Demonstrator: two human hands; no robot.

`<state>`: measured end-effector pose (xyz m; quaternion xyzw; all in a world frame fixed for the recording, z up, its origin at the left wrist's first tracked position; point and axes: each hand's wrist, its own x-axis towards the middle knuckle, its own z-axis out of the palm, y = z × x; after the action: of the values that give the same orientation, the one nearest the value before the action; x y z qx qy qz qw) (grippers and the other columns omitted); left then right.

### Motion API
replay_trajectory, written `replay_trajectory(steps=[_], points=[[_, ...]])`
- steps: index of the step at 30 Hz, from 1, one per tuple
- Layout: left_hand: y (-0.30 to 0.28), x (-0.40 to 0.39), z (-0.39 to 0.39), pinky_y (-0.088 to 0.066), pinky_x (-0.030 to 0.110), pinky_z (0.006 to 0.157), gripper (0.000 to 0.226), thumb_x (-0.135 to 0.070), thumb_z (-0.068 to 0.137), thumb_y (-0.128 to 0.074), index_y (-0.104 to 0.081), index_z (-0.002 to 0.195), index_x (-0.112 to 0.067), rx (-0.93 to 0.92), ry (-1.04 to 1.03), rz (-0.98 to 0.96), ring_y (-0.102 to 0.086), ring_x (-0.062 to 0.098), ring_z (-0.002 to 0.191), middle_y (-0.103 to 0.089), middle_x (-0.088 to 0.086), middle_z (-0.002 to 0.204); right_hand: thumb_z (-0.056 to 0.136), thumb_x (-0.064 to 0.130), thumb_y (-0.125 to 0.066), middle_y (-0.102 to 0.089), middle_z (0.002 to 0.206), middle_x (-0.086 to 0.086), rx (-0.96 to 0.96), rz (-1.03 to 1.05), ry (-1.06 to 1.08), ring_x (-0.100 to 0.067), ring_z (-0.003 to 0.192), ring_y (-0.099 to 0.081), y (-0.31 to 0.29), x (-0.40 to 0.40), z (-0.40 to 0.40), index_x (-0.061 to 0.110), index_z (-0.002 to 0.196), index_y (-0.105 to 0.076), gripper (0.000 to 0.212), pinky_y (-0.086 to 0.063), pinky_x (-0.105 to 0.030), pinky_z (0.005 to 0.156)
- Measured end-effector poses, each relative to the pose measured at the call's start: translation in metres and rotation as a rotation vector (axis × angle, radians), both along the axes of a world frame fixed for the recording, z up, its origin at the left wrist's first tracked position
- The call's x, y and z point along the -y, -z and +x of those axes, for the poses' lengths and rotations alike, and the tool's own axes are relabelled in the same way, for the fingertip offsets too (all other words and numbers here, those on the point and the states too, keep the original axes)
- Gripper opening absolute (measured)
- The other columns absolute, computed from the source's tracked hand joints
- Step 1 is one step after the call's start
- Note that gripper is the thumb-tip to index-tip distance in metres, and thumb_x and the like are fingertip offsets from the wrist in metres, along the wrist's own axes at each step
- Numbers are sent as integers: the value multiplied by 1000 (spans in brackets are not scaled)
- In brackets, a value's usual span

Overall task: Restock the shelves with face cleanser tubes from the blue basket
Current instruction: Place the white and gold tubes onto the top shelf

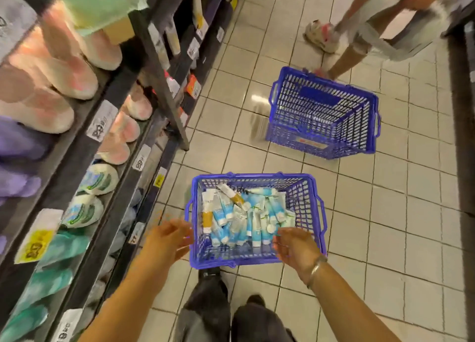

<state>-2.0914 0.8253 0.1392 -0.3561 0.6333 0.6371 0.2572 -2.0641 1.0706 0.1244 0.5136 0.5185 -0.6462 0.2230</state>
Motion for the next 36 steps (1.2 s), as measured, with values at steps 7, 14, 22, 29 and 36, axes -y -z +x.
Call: replay_trajectory(steps=[7, 14, 22, 29, 36], points=[[135, -26, -54, -40, 16, 44, 25, -2, 91, -51, -55, 68, -10, 159, 98, -10, -47, 17, 55, -50, 8, 63, 94, -1, -43, -52, 54, -8, 100, 16, -96, -9, 32, -46, 132, 6, -65, 9, 73, -51, 25, -30, -13, 36], [306, -65, -86, -42, 31, 61, 19, -10, 90, -56, -60, 103, 3, 185, 114, -222, -55, 27, 63, -58, 13, 69, 88, -7, -47, -52, 65, -7, 6, 193, -356, -10, 48, -52, 302, -13, -137, 14, 70, -53, 29, -37, -17, 44], [429, -94, -76, -34, 25, 69, 22, -24, 94, -47, -53, 110, -10, 266, 128, -483, -55, 29, 88, -61, 13, 100, 86, -5, -46, -54, 92, 1, -336, 521, -744, -14, 82, -52, 445, 3, -158, 6, 107, -57, 26, -41, -16, 72], [470, -107, -65, -32, 28, 64, 25, -18, 91, -48, -49, 113, -6, 340, 207, -681, -49, 26, 78, -59, 14, 103, 87, 13, -57, -60, 113, -18, -212, 557, -1142, -32, 105, -57, 504, 4, -168, 4, 111, -53, 26, -47, -38, 87], [479, -104, -53, -43, 34, 77, 41, -13, 89, -54, -44, 129, -11, 293, 273, -741, -56, 30, 106, -57, 12, 120, 81, 22, -62, -52, 120, -13, -306, 609, -1413, -32, 112, -48, 520, -8, -162, 14, 123, -55, 44, -37, -31, 93]])
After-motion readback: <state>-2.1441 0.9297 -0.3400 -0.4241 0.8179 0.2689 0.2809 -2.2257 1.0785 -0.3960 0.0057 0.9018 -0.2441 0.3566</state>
